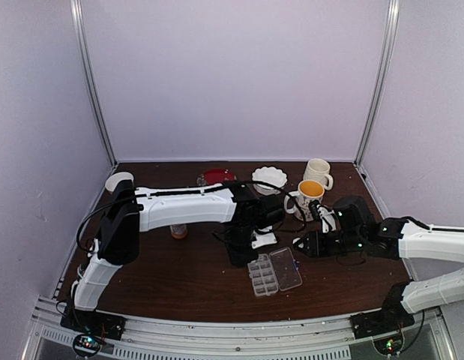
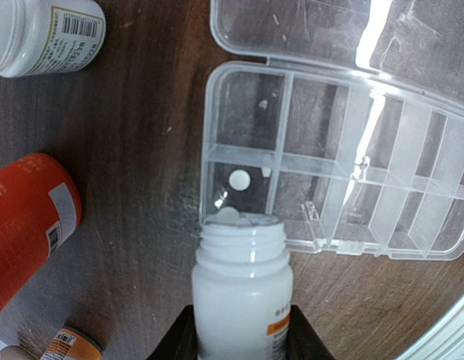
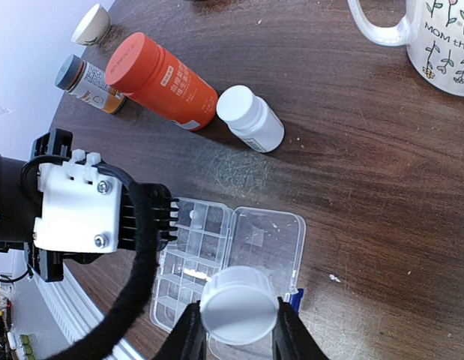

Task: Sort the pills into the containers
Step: Pour the pill into the compartment of the pill container.

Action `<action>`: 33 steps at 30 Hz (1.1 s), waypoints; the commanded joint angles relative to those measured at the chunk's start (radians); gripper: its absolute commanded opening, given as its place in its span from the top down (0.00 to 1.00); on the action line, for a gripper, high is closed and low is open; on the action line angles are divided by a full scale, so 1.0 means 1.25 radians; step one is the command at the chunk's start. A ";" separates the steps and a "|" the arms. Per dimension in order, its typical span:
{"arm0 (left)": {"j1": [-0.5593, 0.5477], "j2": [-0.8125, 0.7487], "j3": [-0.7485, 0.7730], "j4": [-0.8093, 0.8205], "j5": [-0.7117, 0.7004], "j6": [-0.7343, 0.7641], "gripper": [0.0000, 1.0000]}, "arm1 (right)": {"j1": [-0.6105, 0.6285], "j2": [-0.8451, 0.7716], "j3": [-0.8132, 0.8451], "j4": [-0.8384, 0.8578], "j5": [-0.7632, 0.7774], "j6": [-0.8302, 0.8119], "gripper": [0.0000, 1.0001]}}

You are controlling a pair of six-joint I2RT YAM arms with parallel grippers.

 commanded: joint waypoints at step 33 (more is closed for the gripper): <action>0.000 0.033 0.068 -0.059 0.013 -0.029 0.88 | -0.008 0.004 0.022 0.001 0.002 -0.010 0.91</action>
